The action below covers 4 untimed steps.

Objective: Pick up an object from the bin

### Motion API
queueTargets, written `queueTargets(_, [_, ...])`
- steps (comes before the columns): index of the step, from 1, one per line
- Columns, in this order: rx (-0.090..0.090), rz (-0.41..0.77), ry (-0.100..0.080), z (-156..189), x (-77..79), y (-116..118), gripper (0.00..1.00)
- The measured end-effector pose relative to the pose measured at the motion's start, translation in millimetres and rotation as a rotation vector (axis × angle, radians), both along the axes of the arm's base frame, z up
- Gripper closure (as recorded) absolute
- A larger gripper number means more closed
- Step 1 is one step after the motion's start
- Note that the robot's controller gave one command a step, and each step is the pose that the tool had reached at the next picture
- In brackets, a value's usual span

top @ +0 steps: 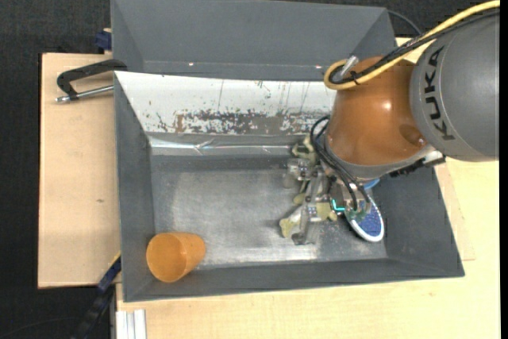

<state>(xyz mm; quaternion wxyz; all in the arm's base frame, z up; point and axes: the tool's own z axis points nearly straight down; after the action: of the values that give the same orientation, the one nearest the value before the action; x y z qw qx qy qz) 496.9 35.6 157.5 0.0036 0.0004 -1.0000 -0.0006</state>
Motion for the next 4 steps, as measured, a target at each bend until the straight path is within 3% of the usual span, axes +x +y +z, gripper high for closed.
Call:
queueTargets(1, [0.0, 0.142, -0.001, -90.4, -3.8, -14.9, 0.0])
queueTargets(2, [-0.002, 0.365, -0.014, -86.6, 20.1, -70.0, 0.0])
queueTargets(3, [0.001, 0.366, -0.013, -86.8, 19.6, -67.6, 1.0])
queueTargets(4, [-0.002, 0.398, -0.022, 57.6, 16.9, -58.2, 1.0])
